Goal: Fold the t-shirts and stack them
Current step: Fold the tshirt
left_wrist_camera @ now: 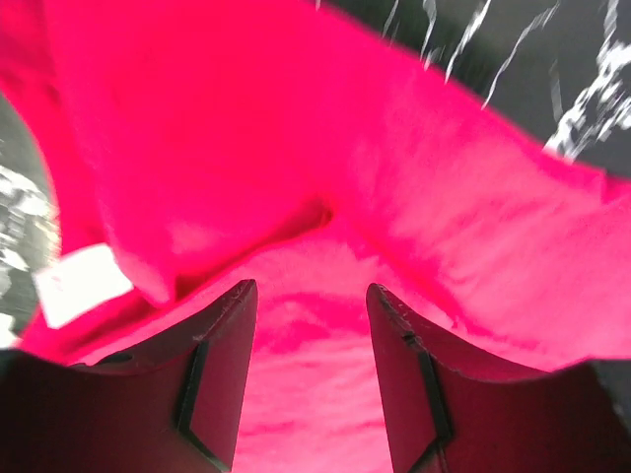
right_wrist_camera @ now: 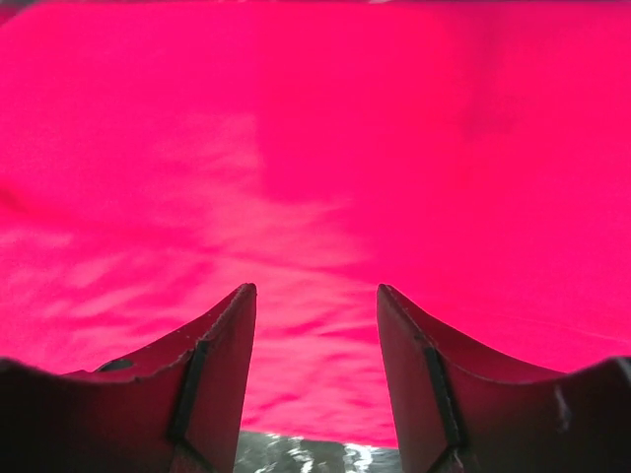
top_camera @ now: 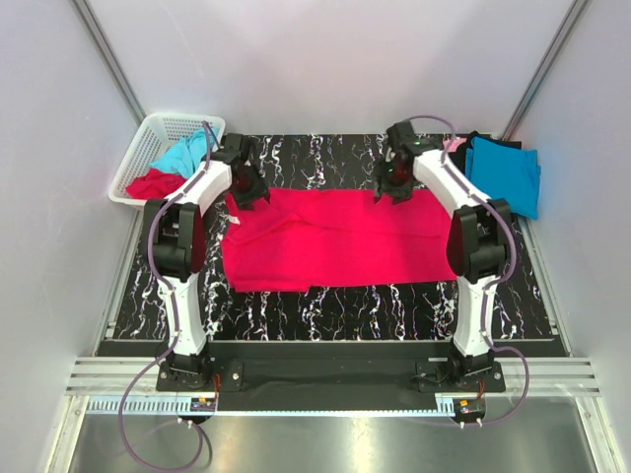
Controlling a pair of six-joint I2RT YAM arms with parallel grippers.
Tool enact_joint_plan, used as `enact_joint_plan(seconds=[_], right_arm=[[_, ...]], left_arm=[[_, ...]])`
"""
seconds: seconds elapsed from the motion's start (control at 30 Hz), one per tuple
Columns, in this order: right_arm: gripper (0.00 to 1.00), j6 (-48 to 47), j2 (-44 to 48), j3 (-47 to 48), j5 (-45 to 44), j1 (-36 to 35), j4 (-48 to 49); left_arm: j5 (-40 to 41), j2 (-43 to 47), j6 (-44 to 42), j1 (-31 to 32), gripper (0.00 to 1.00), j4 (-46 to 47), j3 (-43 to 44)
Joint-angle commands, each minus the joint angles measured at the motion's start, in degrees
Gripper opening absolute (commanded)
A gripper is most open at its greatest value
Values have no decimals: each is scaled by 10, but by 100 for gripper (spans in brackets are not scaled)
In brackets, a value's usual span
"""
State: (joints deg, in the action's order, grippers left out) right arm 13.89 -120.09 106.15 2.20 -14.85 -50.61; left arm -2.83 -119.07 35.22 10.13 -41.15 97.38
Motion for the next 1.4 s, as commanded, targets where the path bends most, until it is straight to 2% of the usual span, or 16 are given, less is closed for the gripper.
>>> enact_joint_plan(seconds=[0.0, 0.33, 0.67, 1.1, 1.3, 1.37], right_arm=[[59, 7, 24, 2, 38, -28, 12], [56, 18, 66, -75, 31, -30, 32], [56, 12, 93, -110, 15, -30, 35], [54, 14, 88, -119, 6, -30, 37], [53, 12, 92, -125, -1, -30, 38], [53, 12, 94, -126, -4, -30, 38]], left_arm=[[-67, 50, 14, -1, 53, 19, -11], [-48, 5, 25, 1, 47, 10, 28], [-13, -68, 27, 19, 47, -13, 93], [76, -66, 26, 25, 44, -30, 71], [74, -85, 22, 25, 43, -39, 87], [67, -93, 21, 25, 40, -41, 93]])
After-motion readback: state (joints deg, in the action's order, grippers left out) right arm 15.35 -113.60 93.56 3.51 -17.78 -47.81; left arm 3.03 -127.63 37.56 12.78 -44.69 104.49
